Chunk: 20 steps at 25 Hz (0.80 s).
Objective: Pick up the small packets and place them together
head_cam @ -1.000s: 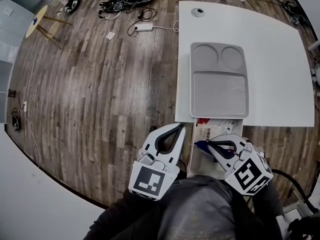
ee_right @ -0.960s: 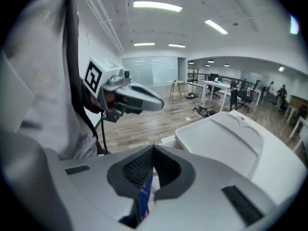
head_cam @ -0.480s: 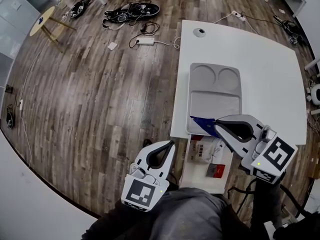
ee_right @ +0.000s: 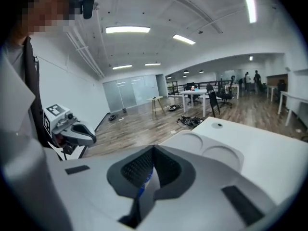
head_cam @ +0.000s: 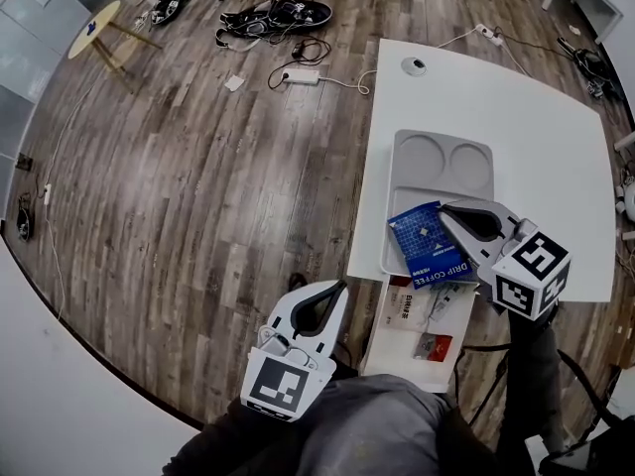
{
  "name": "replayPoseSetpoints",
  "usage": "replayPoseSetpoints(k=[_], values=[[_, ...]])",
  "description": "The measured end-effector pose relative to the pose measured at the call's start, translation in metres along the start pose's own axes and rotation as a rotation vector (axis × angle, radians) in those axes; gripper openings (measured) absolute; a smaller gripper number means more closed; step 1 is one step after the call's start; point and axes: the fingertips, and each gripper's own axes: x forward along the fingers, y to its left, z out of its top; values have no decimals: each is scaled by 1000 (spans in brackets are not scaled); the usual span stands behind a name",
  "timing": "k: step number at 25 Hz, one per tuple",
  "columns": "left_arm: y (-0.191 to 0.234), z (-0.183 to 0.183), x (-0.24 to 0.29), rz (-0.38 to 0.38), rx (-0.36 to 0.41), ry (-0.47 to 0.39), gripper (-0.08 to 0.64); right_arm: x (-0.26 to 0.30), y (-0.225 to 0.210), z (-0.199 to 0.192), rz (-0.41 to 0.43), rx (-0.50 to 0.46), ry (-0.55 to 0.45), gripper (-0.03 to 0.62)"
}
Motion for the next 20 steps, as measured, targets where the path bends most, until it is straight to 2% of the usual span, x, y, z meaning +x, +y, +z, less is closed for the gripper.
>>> replayPoseSetpoints(k=[4, 9, 12, 15, 17, 20], values=[[2, -2, 2, 4, -5, 20, -12, 12, -25, -9, -78, -6, 29, 9], [-1, -5, 4, -5, -2, 32, -12, 14, -52, -12, -186, 1, 14, 16], [-4, -4, 3, -10, -2, 34, -12, 8, -68, -14, -271, -11, 15, 146], [-6, -2, 1, -13, -4, 36, -12, -9, -77, -10, -346, -10, -12, 147], [-8, 1, 0, -16, 4, 33, -12, -24, -73, -3, -366, -20, -39, 147], [-13, 5, 0, -31, 22, 22, -12, -43, -49, 3, -339, -34, -74, 147]])
